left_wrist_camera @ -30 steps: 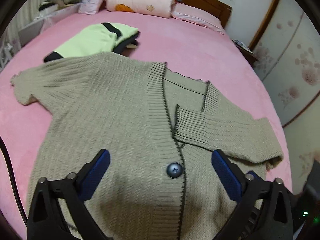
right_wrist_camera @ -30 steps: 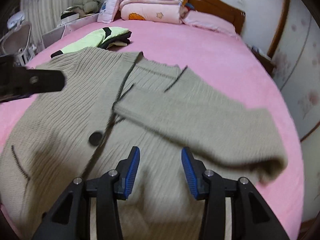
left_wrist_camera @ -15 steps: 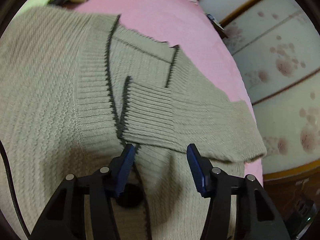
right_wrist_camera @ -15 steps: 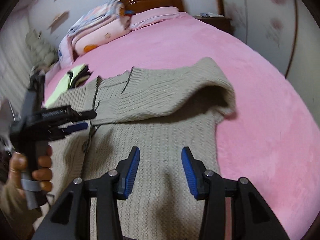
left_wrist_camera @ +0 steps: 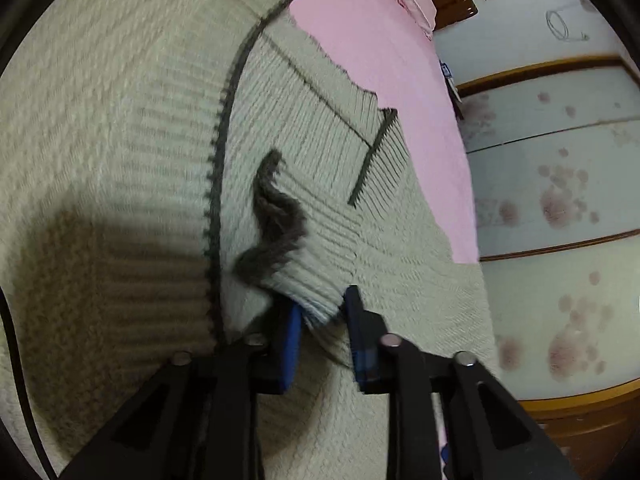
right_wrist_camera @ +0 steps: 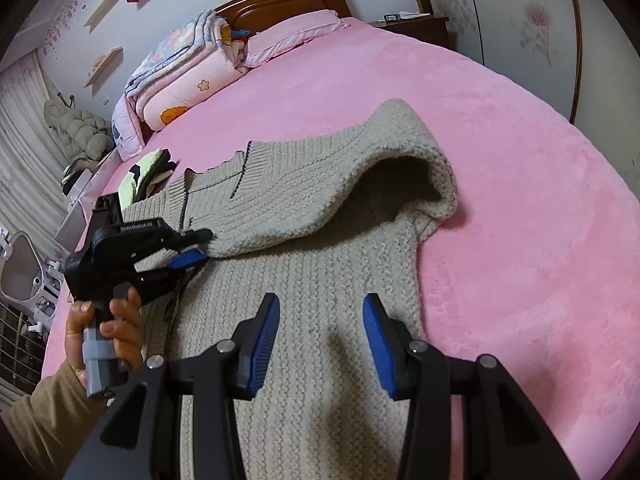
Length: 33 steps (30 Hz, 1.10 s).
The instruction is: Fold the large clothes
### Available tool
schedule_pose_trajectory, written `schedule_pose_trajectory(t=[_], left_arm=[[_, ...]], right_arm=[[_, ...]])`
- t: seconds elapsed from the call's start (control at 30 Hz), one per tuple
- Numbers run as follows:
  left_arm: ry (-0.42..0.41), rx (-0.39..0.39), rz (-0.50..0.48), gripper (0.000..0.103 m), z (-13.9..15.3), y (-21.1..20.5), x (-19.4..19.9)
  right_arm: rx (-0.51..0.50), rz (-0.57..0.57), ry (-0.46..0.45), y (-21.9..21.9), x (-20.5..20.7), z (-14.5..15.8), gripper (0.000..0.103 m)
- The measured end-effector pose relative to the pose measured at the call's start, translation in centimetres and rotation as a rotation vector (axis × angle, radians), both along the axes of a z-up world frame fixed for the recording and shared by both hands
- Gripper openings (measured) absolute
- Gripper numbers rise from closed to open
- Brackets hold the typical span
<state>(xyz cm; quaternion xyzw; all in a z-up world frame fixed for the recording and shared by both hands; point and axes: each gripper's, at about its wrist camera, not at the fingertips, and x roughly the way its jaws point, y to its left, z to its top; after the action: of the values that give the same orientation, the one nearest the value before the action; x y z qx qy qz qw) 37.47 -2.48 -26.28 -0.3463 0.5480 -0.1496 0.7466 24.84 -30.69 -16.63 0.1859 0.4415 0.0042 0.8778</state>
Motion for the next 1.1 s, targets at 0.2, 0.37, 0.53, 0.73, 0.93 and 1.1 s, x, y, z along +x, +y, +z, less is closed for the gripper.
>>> schedule_pose_trajectory(t=[0.2,0.37,0.53,0.73,0.93,1.1], left_arm=[[-0.168,0.274,-0.085,0.008,5.9,-4.2,0.2],[-0.365,0.370,-0.115,0.008,13.3,-5.8,0.9],[-0.423,0.409,-0.103,0.009,16.4,-3.0,2.3],[-0.344,0.436,-0.028,0.009,14.5,3.1,3.0],[-0.135,0.470,-0.025,0.011,6.2,6.5,3.9],[-0.121,0.492,-0.041,0.034,4.6,6.8,3.5]], right_arm=[[0.023,-0.044,0.033,-2.0,0.3,-0.9,0.044],[-0.020,-0.123,0.041,-4.6,1.2,-0.9,0.044],[-0.066,-0.129,0.038,-5.8,4.2,-1.1,0.044],[-0.165,-0.066,0.065,-4.0,8.3,-2.1,0.033],[-0.274,-0.030,0.106,-2.0,7.8,-2.7,0.034],[-0.311,-0.021,0.133,-1.1,6.5,-1.6,0.035]])
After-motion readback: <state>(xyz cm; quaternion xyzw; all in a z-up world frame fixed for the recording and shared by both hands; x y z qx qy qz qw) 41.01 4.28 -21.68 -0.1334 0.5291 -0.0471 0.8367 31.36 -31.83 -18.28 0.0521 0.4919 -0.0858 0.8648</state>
